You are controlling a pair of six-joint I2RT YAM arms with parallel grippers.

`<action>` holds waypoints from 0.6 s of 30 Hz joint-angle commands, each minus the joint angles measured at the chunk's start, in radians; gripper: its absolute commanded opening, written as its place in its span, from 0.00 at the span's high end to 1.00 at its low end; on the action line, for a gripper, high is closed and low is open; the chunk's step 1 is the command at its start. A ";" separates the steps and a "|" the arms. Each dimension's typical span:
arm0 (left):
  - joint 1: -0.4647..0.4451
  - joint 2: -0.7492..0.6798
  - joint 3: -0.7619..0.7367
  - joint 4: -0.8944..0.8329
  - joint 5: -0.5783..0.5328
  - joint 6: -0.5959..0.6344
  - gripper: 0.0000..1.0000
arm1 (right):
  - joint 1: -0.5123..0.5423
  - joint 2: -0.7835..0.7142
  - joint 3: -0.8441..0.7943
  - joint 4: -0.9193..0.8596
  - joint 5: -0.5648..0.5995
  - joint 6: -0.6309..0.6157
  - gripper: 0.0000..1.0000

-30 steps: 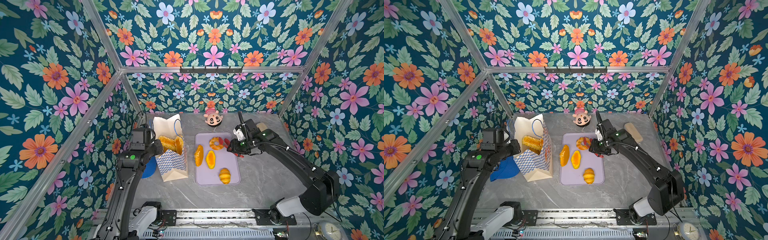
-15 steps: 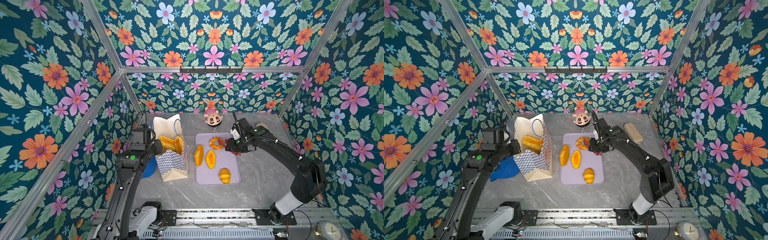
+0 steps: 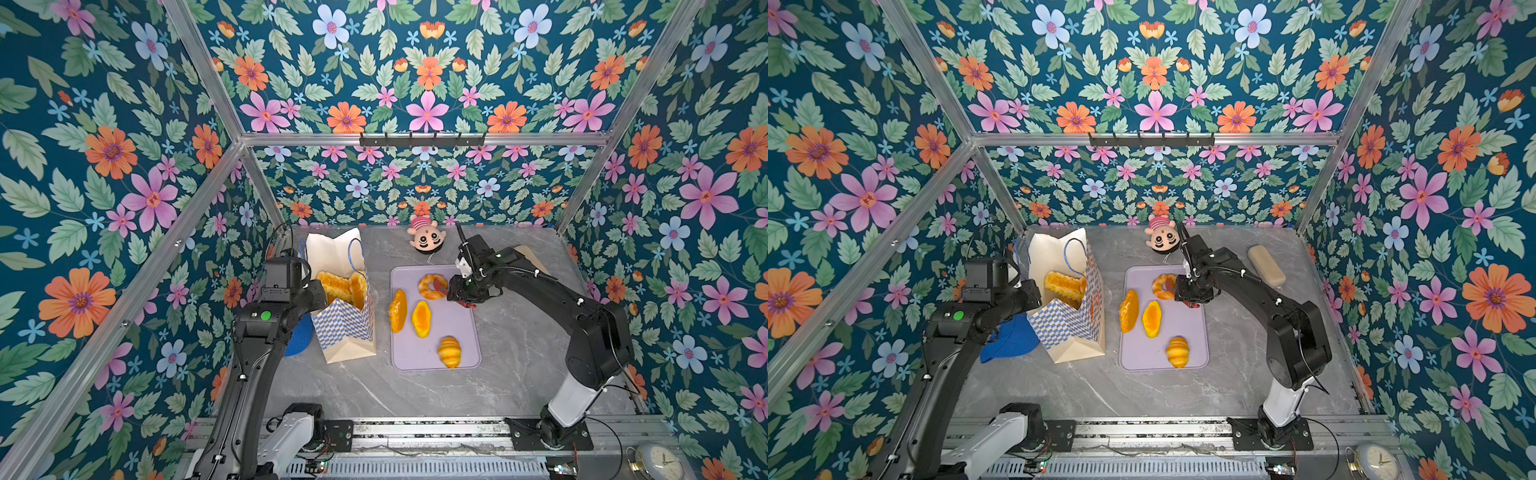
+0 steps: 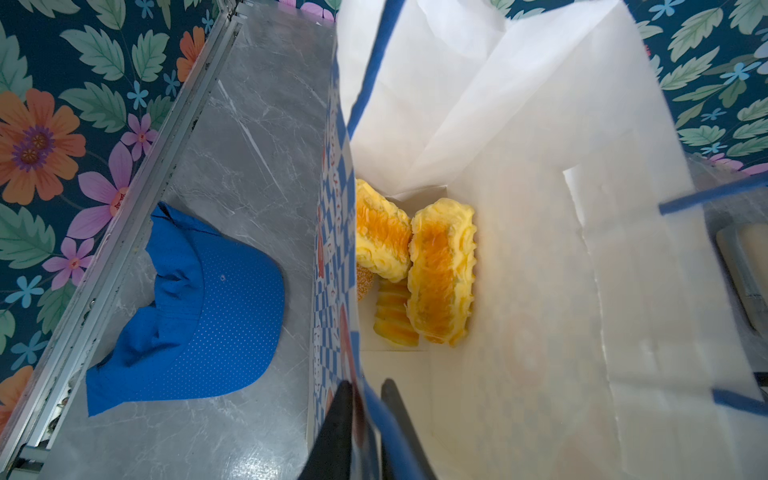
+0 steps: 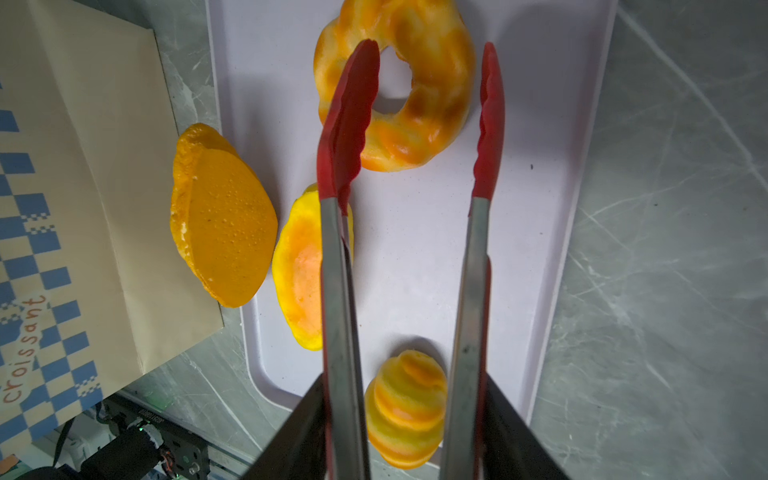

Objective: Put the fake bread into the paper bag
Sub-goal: 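Lower the tongs toward the ring donut on the tray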

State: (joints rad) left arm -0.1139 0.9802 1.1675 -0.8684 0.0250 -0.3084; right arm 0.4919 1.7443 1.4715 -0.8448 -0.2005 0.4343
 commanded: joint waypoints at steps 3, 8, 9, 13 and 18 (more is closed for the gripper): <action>0.000 -0.005 -0.003 0.000 -0.006 -0.001 0.83 | 0.002 0.017 0.021 -0.003 0.019 -0.009 0.48; 0.000 -0.006 -0.002 -0.004 -0.009 0.002 0.83 | 0.001 0.035 0.031 -0.004 0.032 -0.011 0.48; 0.000 -0.005 -0.001 -0.004 -0.010 0.002 0.83 | 0.002 0.039 0.032 -0.005 0.033 -0.011 0.48; 0.001 -0.005 0.004 -0.004 -0.008 0.002 0.83 | 0.002 0.045 0.031 -0.007 0.045 -0.013 0.49; 0.001 -0.006 0.008 -0.010 -0.011 0.003 0.83 | 0.002 0.049 0.029 -0.007 0.050 -0.016 0.51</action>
State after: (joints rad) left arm -0.1143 0.9771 1.1675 -0.8719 0.0238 -0.3080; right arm 0.4919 1.7927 1.4967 -0.8459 -0.1719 0.4221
